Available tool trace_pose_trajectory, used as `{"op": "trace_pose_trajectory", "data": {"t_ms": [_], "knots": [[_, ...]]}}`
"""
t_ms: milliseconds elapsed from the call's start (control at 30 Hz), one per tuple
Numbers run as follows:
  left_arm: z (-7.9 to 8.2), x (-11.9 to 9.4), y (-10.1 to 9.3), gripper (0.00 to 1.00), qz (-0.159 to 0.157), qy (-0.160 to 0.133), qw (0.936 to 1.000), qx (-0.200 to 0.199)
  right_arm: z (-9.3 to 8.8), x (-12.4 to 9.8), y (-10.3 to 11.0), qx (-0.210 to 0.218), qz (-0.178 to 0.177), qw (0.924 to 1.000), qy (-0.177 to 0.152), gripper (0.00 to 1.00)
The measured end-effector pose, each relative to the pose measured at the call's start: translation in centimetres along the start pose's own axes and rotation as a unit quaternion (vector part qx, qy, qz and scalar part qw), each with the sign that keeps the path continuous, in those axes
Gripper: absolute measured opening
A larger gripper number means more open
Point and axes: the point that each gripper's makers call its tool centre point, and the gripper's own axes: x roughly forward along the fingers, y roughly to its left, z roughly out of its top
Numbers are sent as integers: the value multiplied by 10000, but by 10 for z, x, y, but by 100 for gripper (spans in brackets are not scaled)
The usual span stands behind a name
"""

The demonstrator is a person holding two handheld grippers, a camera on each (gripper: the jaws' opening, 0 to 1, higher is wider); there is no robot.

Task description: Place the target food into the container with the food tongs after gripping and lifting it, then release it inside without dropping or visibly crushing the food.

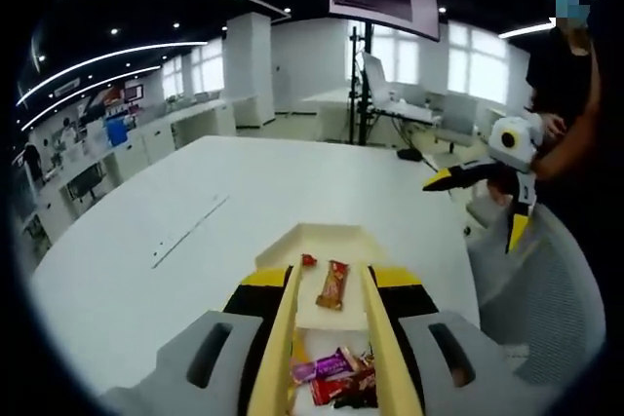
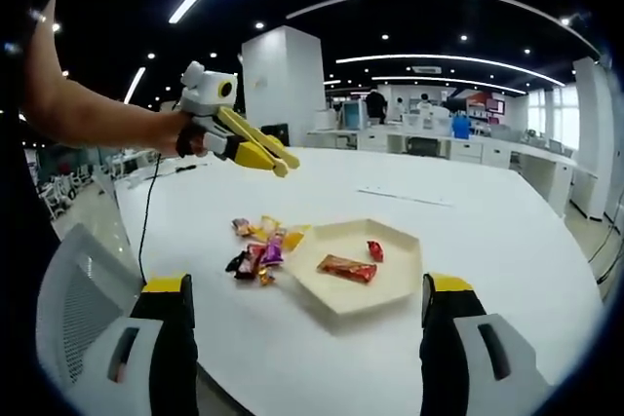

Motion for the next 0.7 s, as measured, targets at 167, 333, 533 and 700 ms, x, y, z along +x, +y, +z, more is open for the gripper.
{"op": "trace_pose_trajectory", "data": {"t_ms": [167,333,533,700], "knots": [[-15,-20,8,26,193,39,9998,-32,0,0,0,-12,5,10000,8,95],[-25,-36,11,26,278,73,9996,-80,-2,1,1,-4,15,10000,45,95],[-41,-53,14,26,424,138,9989,-115,-4,2,2,-34,39,9999,108,95],[-55,-63,9,26,488,231,9985,-118,-4,2,3,-35,54,9999,110,95]]}}
